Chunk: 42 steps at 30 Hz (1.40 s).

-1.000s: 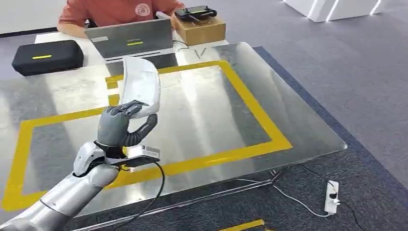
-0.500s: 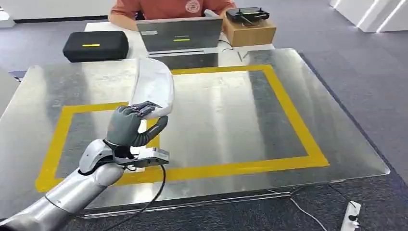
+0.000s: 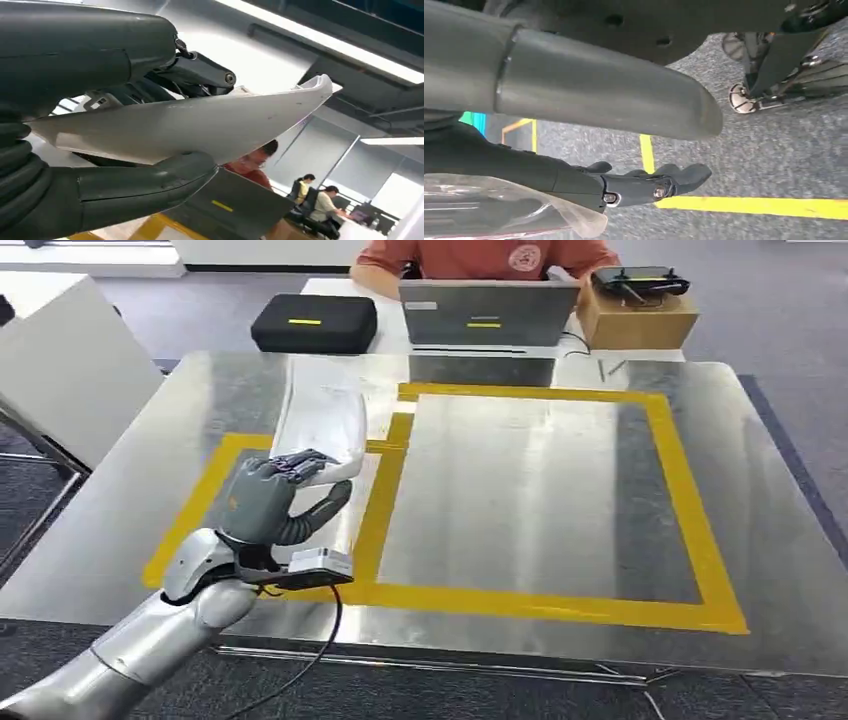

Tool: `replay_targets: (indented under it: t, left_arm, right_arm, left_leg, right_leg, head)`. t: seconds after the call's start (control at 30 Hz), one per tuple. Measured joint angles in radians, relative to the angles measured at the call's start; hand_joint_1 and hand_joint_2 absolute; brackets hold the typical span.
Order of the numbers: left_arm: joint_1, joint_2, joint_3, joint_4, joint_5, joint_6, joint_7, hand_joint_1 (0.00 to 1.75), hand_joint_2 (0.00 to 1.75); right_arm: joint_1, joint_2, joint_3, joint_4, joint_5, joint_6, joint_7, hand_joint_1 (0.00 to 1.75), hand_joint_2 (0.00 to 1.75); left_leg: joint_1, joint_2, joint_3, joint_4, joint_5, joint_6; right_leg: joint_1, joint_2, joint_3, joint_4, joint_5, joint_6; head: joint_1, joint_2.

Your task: Take the parts from the cabinet and place them on the table.

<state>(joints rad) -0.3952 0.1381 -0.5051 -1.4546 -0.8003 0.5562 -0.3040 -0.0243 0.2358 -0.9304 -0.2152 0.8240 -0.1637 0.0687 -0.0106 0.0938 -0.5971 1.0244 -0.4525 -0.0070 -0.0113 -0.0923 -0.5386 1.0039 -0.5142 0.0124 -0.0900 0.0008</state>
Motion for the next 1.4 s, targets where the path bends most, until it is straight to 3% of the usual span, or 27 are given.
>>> replay_targets:
  t: [0.13, 0.17, 0.2, 0.23, 0.3, 0.33, 0.37, 0.4, 0.47, 0.5, 0.53, 0.57, 0.6, 0.63, 0.73, 0.87, 0.97, 1.07, 1.4]
  left_arm:
    - [0.0, 0.001, -0.003, -0.002, 0.0, 0.0, 0.0, 1.75, 1.75]
    - [0.0, 0.0, -0.004, -0.003, 0.0, 0.0, 0.0, 1.75, 1.75]
    - [-0.004, 0.0, -0.004, -0.005, 0.0, -0.001, 0.0, 1.75, 1.75]
    - [-0.008, -0.005, -0.004, -0.005, -0.002, -0.004, -0.001, 1.75, 1.75]
    - [-0.008, -0.01, -0.007, -0.005, -0.01, -0.013, -0.001, 1.75, 1.75]
    - [-0.007, -0.01, -0.011, -0.004, -0.019, -0.019, -0.001, 1.75, 1.75]
    - [-0.007, -0.01, -0.015, -0.002, -0.036, -0.021, 0.002, 1.75, 1.75]
    - [-0.009, -0.01, -0.018, 0.0, -0.056, -0.022, 0.009, 1.75, 1.75]
    - [-0.017, -0.01, -0.024, 0.008, -0.112, -0.026, 0.036, 1.75, 1.75]
    - [-0.026, -0.01, -0.03, 0.015, -0.137, -0.032, 0.048, 1.75, 1.75]
    - [-0.037, -0.009, -0.036, 0.028, -0.157, -0.042, 0.059, 1.75, 1.75]
    - [-0.046, -0.008, -0.042, 0.042, -0.17, -0.048, 0.063, 1.75, 1.75]
    - [-0.05, -0.006, -0.047, 0.055, -0.181, -0.056, 0.067, 1.75, 1.75]
    - [-0.054, -0.005, -0.053, 0.07, -0.193, -0.06, 0.071, 1.75, 1.75]
    - [-0.064, -0.002, -0.073, 0.106, -0.21, -0.064, 0.073, 1.75, 1.75]
    - [-0.072, 0.002, -0.099, 0.14, -0.238, -0.079, 0.075, 1.75, 1.75]
    - [-0.073, 0.002, -0.121, 0.167, -0.254, -0.082, 0.077, 1.75, 1.75]
    - [-0.076, 0.002, -0.136, 0.192, -0.261, -0.085, 0.087, 1.75, 1.75]
    - [-0.081, 0.002, -0.163, 0.227, -0.263, -0.086, 0.092, 1.75, 1.75]
  right_arm:
    - [-0.006, 0.0, 0.0, 0.0, 0.002, -0.003, 0.0, 0.0, 0.0]
    - [-0.007, -0.001, 0.0, 0.0, 0.004, -0.003, 0.0, 0.0, 0.0]
    - [-0.008, -0.003, 0.0, 0.0, 0.003, -0.003, 0.0, 0.0, 0.0]
    - [-0.008, -0.003, 0.0, 0.0, 0.003, -0.003, 0.0, 0.0, 0.0]
    - [-0.006, -0.006, 0.0, 0.0, 0.003, -0.002, -0.002, 0.0, 0.0]
    - [-0.005, -0.006, 0.0, 0.0, 0.003, 0.0, -0.002, 0.0, 0.0]
    - [-0.004, -0.008, 0.0, 0.0, 0.003, 0.003, -0.002, 0.0, 0.0]
    - [-0.003, -0.01, -0.001, 0.0, 0.004, 0.007, -0.002, 0.0, 0.0]
    - [-0.006, -0.014, -0.001, 0.0, 0.008, 0.01, -0.001, 0.0, 0.0]
    - [-0.007, -0.015, -0.001, 0.0, 0.009, 0.011, 0.0, 0.0, 0.0]
    - [-0.01, -0.015, 0.0, 0.0, 0.01, 0.011, 0.002, 0.0, 0.0]
    - [-0.01, -0.015, 0.0, 0.0, 0.011, 0.012, 0.003, 0.0, 0.0]
    - [-0.01, -0.015, 0.0, 0.0, 0.013, 0.012, 0.005, 0.0, 0.0]
    - [-0.01, -0.015, -0.001, 0.0, 0.016, 0.012, 0.008, 0.0, 0.0]
    - [-0.009, -0.015, -0.001, 0.0, 0.022, 0.012, 0.01, 0.0, 0.0]
    - [-0.01, -0.015, -0.001, 0.0, 0.026, 0.012, 0.017, 0.0, 0.0]
    - [-0.01, -0.016, -0.001, 0.0, 0.027, 0.012, 0.018, 0.0, 0.0]
    - [-0.01, -0.018, -0.001, 0.0, 0.028, 0.012, 0.018, 0.0, 0.0]
    - [-0.01, -0.02, -0.001, 0.0, 0.032, 0.012, 0.018, 0.0, 0.0]
  left_leg:
    - [-0.002, -0.047, -0.008, -0.008, 0.006, 0.018]
    - [0.008, -0.055, -0.003, -0.018, 0.013, 0.027]
    - [0.009, -0.061, -0.003, -0.018, 0.013, 0.028]
    - [0.01, -0.069, -0.005, -0.018, 0.013, 0.036]
    - [0.009, -0.082, -0.005, -0.017, 0.011, 0.04]
    - [0.008, -0.089, -0.005, -0.017, 0.011, 0.041]
    - [0.007, -0.096, -0.004, -0.017, 0.01, 0.041]
    - [0.007, -0.102, -0.003, -0.017, 0.009, 0.041]
    - [0.008, -0.111, 0.002, -0.014, 0.005, 0.036]
    - [0.008, -0.113, 0.002, -0.012, 0.002, 0.032]
    - [0.001, -0.118, -0.003, -0.004, -0.001, 0.026]
    - [0.002, -0.12, -0.005, -0.008, 0.002, 0.021]
    - [0.0, -0.12, -0.004, -0.005, 0.0, 0.037]
    - [0.0, -0.119, -0.003, -0.006, 0.001, 0.043]
    - [0.001, -0.118, 0.002, -0.013, 0.002, 0.041]
    - [0.001, -0.118, 0.004, -0.019, 0.005, 0.035]
    - [0.003, -0.118, 0.005, -0.02, 0.005, 0.02]
    - [0.003, -0.118, 0.005, -0.02, 0.004, 0.017]
    - [0.0, -0.118, 0.005, -0.02, 0.003, 0.016]
  right_leg:
    - [0.005, -0.04, 0.01, -0.006, -0.007, 0.017]
    - [0.0, -0.013, 0.001, -0.002, -0.017, 0.028]
    - [-0.002, 0.038, -0.007, 0.025, -0.036, 0.031]
    - [-0.003, 0.067, -0.04, 0.09, -0.07, 0.032]
    - [-0.002, 0.087, -0.128, 0.255, -0.134, 0.035]
    - [-0.001, 0.089, -0.161, 0.305, -0.14, 0.035]
    - [-0.001, 0.09, -0.172, 0.304, -0.118, 0.034]
    - [-0.001, 0.09, -0.16, 0.26, -0.079, 0.032]
    - [-0.001, 0.092, -0.088, 0.087, 0.023, 0.025]
    - [-0.001, 0.097, -0.061, 0.022, 0.035, 0.021]
    - [0.0, 0.101, -0.041, 0.005, 0.027, 0.017]
    - [0.0, 0.1, -0.045, 0.007, 0.031, 0.013]
    - [-0.001, 0.1, -0.045, 0.005, 0.034, 0.018]
    - [0.0, 0.101, -0.045, 0.004, 0.034, 0.018]
    - [0.002, 0.103, -0.044, 0.005, 0.032, 0.014]
    - [0.002, 0.103, -0.044, 0.005, 0.03, 0.009]
    - [0.003, 0.103, -0.044, 0.006, 0.029, 0.007]
    - [0.003, 0.103, -0.044, 0.006, 0.028, 0.006]
    - [0.0, 0.102, -0.042, 0.005, 0.028, 0.006]
  head:
    - [0.0, 0.0]
    - [0.001, 0.0]
    - [0.003, 0.0]
    - [0.008, 0.0]
    - [0.011, 0.0]
    - [0.011, 0.0]
    - [0.01, 0.0]
    - [0.011, 0.0]
    - [0.011, 0.0]
    - [0.011, 0.0]
    - [0.012, 0.0]
    - [0.009, 0.0]
    - [0.01, 0.0]
    - [0.01, 0.0]
    - [0.01, 0.0]
    - [0.01, 0.0]
    - [0.01, 0.0]
    - [0.01, 0.0]
    - [0.01, 0.0]
